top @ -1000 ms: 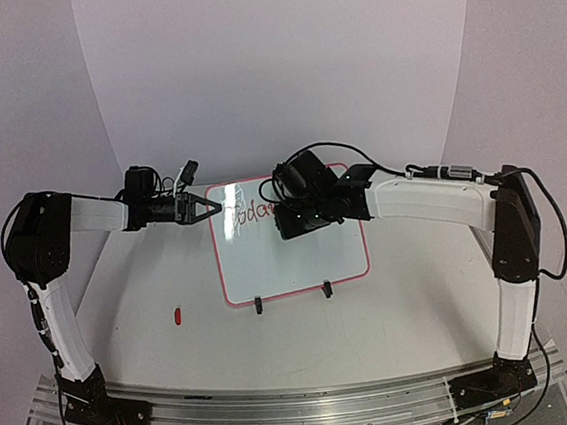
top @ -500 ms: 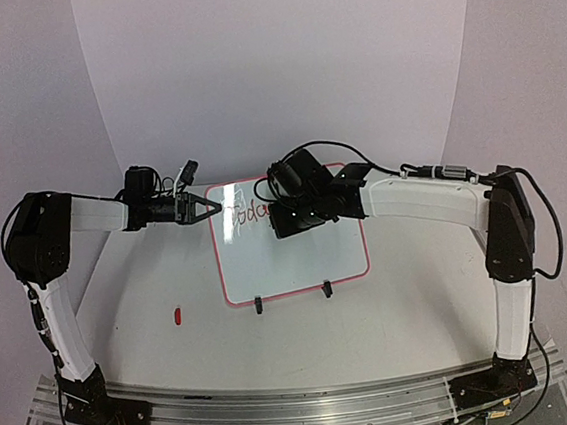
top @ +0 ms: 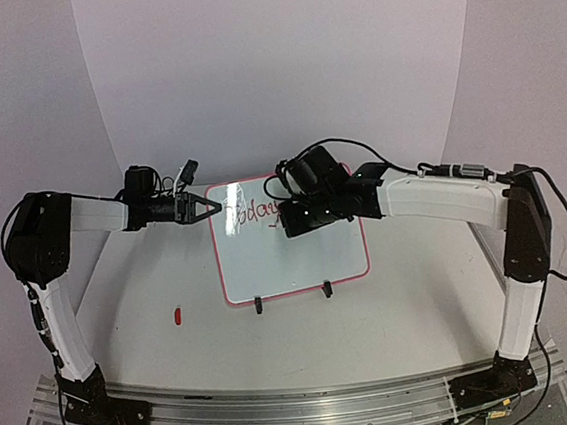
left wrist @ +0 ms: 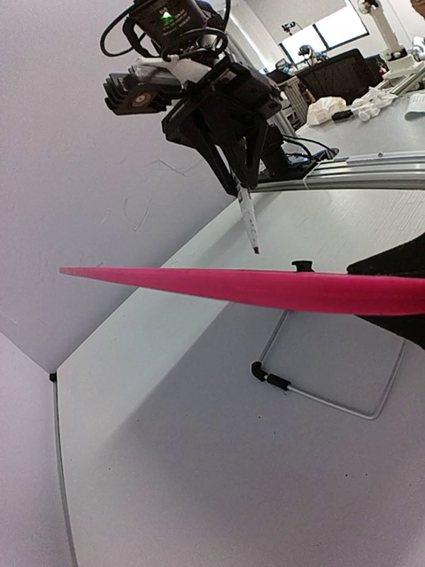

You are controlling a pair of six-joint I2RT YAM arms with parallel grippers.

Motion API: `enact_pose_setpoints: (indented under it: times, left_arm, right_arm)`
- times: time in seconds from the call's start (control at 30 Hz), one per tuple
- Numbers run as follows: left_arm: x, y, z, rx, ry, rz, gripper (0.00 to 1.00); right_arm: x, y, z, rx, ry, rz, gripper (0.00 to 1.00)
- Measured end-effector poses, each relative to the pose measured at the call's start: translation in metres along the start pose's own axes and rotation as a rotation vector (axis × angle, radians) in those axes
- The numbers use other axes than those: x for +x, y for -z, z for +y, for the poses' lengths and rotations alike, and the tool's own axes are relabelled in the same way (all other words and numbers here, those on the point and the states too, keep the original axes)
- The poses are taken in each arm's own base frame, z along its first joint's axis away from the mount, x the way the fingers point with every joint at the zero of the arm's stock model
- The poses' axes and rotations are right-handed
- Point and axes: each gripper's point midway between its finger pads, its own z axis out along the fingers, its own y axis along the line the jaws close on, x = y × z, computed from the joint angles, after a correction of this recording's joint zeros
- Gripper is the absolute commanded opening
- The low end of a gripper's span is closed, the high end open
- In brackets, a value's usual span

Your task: Write a sentence on the whiteboard

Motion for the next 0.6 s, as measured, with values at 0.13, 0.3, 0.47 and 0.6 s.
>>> enact_pose_setpoints:
  times: [0.13, 0.3, 0.47, 0.6]
  left_arm:
    - [0.0, 0.0, 0.0, 0.0, 0.0, 0.0, 0.0]
    - [0.0, 0.0, 0.0, 0.0, 0.0, 0.0, 0.0]
    - [0.0, 0.0, 0.0, 0.001, -0.003, 0.001, 0.0]
    - [0.0, 0.0, 0.0, 0.002, -0.006, 0.002, 0.0]
  right_arm:
    - [-0.011, 0.022, -0.002, -0.019, -0.001, -0.055, 0.0]
    - [-0.025, 0.044, -0.013, 0.021, -0.007, -0.135, 0.0]
    - [-0.019, 0.046, -0.03, 0.096, -0.01, -0.159, 0.0]
    - [-0.011, 0.042, -0.039, 0.137, -0.009, -0.157, 0.0]
